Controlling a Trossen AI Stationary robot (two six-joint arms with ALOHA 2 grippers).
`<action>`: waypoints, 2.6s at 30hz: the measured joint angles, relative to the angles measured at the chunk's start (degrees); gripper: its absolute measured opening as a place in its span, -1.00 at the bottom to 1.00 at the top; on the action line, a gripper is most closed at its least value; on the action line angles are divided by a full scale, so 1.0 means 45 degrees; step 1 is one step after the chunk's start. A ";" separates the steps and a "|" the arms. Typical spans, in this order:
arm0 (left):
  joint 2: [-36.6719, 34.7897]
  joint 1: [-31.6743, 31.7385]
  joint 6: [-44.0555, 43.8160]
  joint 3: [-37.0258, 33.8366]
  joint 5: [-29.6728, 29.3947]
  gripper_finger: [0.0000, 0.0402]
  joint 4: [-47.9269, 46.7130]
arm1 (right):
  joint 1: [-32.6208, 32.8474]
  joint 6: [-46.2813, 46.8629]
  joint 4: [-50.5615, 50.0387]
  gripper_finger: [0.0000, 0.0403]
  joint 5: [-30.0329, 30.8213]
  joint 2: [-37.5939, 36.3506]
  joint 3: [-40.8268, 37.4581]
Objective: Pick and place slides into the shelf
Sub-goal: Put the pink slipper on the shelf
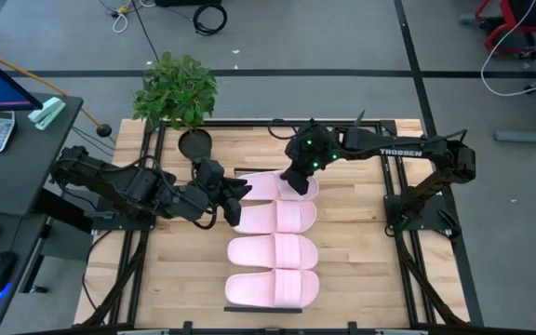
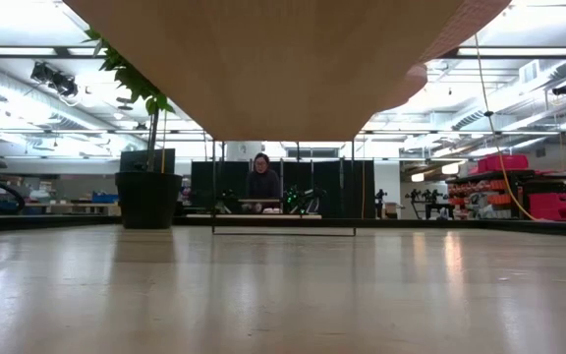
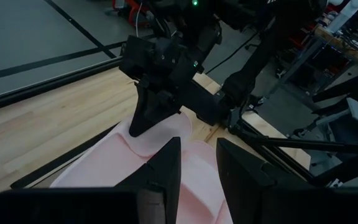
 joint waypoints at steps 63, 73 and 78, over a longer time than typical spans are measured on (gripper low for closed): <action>0.0000 0.0131 0.0151 0.0000 0.0000 -0.47 -0.0301 | 0.0905 0.7598 -0.0082 -0.30 0.2274 -0.3397 -0.0901; 0.0000 0.0121 0.0146 0.0000 0.0049 -0.47 -0.0316 | 0.0954 0.8829 0.2552 -0.42 0.2030 -0.3405 -0.2279; 0.0000 0.0117 0.0146 0.0000 0.0049 -0.47 -0.0423 | 0.0954 0.8389 0.2608 -0.89 0.2234 -0.3612 -0.2284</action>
